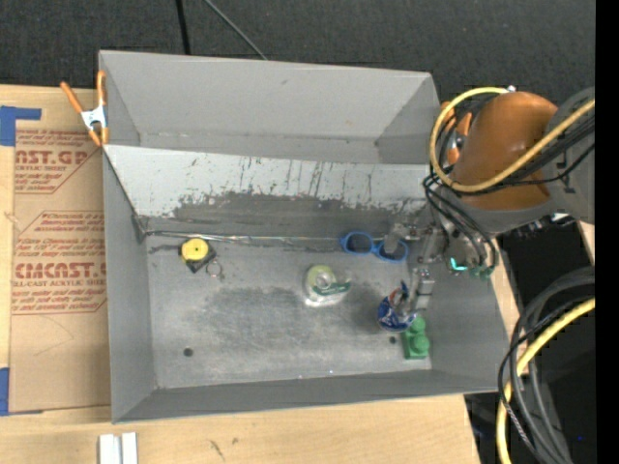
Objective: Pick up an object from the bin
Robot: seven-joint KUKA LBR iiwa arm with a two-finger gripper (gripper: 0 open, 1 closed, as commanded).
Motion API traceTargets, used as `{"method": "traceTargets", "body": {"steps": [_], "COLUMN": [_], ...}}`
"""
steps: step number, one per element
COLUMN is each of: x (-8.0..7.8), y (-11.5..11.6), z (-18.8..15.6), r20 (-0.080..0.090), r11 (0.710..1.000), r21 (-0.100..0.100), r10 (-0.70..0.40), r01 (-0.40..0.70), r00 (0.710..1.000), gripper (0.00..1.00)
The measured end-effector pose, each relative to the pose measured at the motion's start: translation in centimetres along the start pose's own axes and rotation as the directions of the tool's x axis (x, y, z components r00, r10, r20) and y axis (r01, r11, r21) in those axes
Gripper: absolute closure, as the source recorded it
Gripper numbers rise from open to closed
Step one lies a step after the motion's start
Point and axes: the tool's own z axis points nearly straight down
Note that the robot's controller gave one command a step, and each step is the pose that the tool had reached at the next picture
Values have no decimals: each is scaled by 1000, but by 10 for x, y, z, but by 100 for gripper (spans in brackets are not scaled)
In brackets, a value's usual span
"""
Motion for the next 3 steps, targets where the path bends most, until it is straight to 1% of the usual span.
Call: {"method": "traceTargets", "body": {"steps": [1, 2, 3], "x": [52, 47, 48], "y": [-43, -41, -41], "z": [80, 75, 75], "r20": [-5, 8, 7], "r11": [999, 999, 999], "r21": [-2, -1, 0], "r10": [45, 38, 38], "r01": [-45, -38, -38], "r00": [999, 999, 999], "gripper": [0, 100, 0]}}
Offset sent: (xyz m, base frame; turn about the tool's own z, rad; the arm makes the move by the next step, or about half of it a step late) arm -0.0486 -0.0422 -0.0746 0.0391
